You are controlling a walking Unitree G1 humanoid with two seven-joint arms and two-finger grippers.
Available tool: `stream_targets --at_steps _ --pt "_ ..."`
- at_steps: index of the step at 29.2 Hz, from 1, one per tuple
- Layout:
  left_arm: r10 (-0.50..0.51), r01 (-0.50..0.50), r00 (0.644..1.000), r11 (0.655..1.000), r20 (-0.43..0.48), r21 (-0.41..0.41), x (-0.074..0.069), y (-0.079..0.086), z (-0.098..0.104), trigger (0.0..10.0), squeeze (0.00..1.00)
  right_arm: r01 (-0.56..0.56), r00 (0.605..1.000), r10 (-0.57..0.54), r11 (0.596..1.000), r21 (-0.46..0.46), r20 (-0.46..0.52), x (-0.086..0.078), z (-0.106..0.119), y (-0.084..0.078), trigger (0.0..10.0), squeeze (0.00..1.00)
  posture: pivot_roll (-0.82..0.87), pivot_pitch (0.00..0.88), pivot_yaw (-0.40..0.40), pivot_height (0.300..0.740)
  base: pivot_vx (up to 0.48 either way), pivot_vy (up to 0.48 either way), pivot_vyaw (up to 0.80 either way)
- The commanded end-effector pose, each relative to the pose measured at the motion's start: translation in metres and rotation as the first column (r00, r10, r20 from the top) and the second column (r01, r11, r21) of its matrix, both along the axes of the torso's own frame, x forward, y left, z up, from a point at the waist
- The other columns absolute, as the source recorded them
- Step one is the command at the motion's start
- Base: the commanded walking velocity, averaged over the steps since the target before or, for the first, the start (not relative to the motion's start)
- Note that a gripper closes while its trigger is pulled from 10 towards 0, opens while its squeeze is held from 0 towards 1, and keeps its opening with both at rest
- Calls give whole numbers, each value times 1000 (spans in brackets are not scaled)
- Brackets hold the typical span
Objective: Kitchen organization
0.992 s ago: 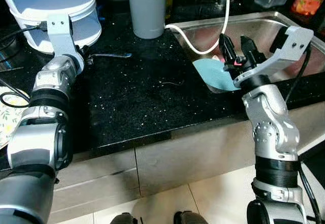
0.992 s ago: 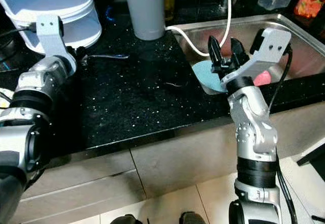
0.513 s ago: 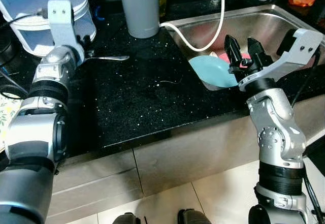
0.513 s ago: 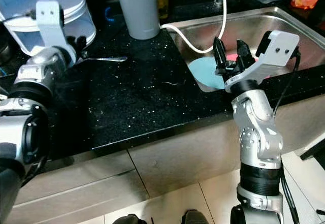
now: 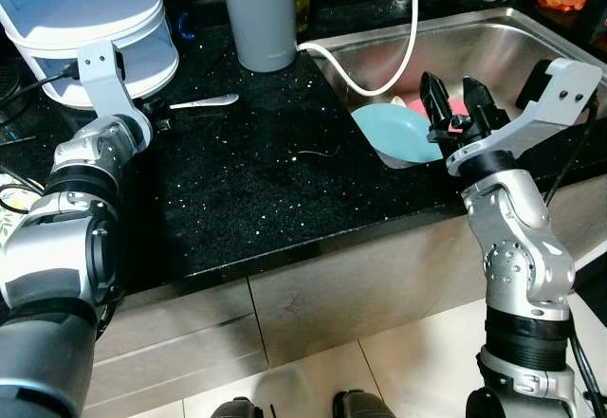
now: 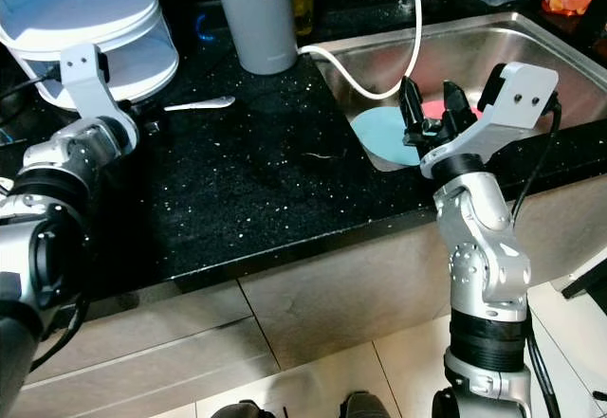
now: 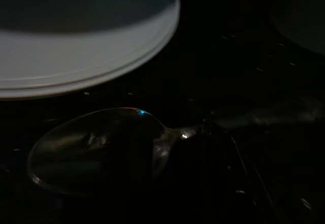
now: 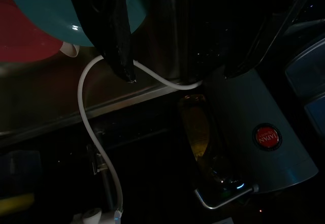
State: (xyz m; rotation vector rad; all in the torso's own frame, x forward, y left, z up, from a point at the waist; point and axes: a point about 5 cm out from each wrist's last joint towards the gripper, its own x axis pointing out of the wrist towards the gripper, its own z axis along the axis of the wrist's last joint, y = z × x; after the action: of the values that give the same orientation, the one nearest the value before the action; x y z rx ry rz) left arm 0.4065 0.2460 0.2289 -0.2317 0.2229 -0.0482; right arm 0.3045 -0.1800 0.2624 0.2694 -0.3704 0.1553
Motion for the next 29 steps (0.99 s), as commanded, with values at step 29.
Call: stream_targets --at_steps 29 --pt "-94 12 979 914 183 405 -29 -41 28 10000 0 -139 990 138 990 12 33 27 8 23 10000 0 73 61 -18 740 0 0 0"
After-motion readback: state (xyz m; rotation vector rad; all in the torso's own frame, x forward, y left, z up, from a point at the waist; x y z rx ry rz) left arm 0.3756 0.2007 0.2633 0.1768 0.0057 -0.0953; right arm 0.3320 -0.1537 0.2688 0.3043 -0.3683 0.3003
